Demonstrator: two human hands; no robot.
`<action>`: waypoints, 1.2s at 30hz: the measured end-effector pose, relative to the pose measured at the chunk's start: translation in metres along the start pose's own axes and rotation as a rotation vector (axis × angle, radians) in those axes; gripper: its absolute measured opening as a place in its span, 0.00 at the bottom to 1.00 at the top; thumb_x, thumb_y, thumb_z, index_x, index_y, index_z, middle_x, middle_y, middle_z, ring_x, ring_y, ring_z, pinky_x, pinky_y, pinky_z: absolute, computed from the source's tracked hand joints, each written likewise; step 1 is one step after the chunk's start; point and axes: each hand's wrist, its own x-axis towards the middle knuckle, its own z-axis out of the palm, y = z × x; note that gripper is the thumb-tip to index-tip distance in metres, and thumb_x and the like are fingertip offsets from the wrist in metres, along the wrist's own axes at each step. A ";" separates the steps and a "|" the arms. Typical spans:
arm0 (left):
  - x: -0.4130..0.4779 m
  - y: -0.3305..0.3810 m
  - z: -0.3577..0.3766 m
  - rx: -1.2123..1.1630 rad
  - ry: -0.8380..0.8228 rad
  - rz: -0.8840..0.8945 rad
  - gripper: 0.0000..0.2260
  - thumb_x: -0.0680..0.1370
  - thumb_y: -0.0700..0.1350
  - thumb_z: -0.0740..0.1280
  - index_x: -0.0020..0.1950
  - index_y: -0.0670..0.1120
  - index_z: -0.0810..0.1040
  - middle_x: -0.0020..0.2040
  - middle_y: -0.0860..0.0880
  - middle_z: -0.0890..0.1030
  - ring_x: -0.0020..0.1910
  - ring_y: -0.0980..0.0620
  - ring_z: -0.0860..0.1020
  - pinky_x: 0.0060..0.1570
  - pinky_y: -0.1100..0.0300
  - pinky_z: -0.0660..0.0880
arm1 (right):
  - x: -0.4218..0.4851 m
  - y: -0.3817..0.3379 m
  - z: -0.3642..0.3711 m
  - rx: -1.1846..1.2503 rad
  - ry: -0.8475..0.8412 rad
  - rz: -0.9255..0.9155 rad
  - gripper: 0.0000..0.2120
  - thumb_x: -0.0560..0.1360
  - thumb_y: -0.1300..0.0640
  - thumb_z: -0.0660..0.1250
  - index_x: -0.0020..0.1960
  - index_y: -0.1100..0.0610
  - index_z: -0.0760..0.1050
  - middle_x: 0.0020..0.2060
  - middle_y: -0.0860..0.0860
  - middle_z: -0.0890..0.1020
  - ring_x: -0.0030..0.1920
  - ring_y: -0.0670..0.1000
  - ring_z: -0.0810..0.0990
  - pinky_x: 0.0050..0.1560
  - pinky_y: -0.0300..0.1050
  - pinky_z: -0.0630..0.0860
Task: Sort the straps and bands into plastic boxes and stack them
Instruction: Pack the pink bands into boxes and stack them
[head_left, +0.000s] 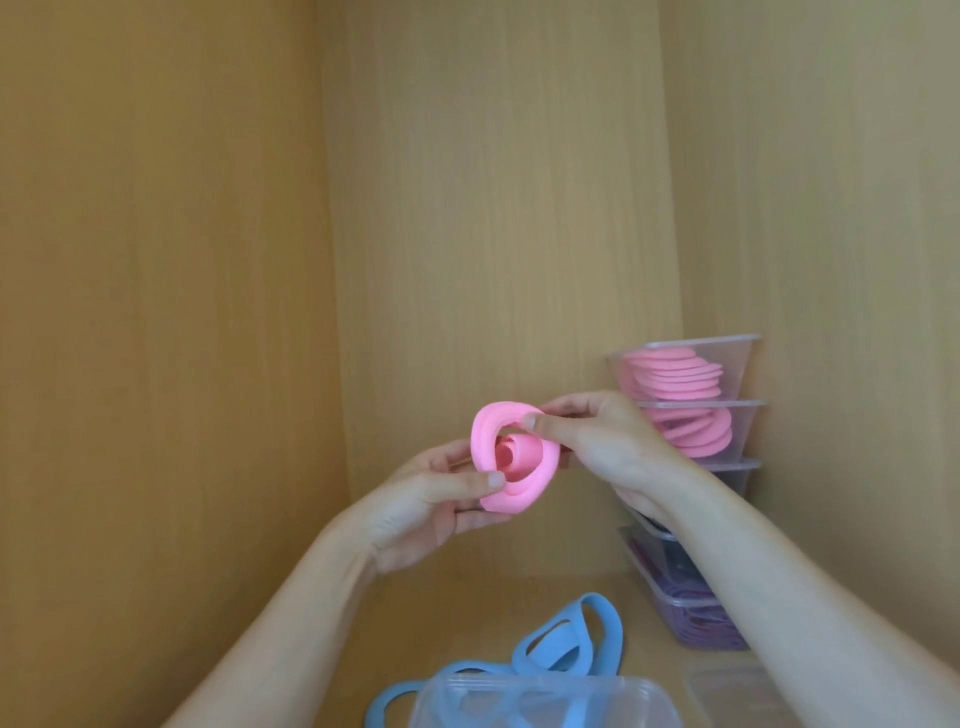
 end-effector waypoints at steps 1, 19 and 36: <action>0.001 0.000 0.002 0.026 0.034 0.009 0.23 0.72 0.39 0.74 0.67 0.42 0.79 0.65 0.39 0.80 0.62 0.42 0.80 0.63 0.49 0.77 | 0.000 0.000 -0.001 0.003 -0.007 0.015 0.05 0.74 0.59 0.76 0.48 0.60 0.84 0.42 0.55 0.88 0.44 0.54 0.87 0.46 0.47 0.84; -0.002 0.003 0.001 -0.104 0.049 0.122 0.19 0.70 0.33 0.67 0.61 0.39 0.82 0.56 0.39 0.83 0.54 0.44 0.82 0.59 0.50 0.80 | -0.007 -0.008 0.001 -0.022 -0.091 0.030 0.09 0.75 0.57 0.74 0.49 0.64 0.84 0.47 0.61 0.86 0.52 0.61 0.85 0.54 0.57 0.83; -0.055 -0.006 0.023 0.131 0.164 -0.123 0.19 0.70 0.52 0.75 0.55 0.41 0.86 0.48 0.36 0.84 0.44 0.44 0.84 0.40 0.54 0.82 | -0.074 0.005 -0.004 -0.120 -0.180 0.223 0.09 0.77 0.49 0.72 0.51 0.53 0.83 0.39 0.49 0.85 0.38 0.49 0.81 0.34 0.42 0.72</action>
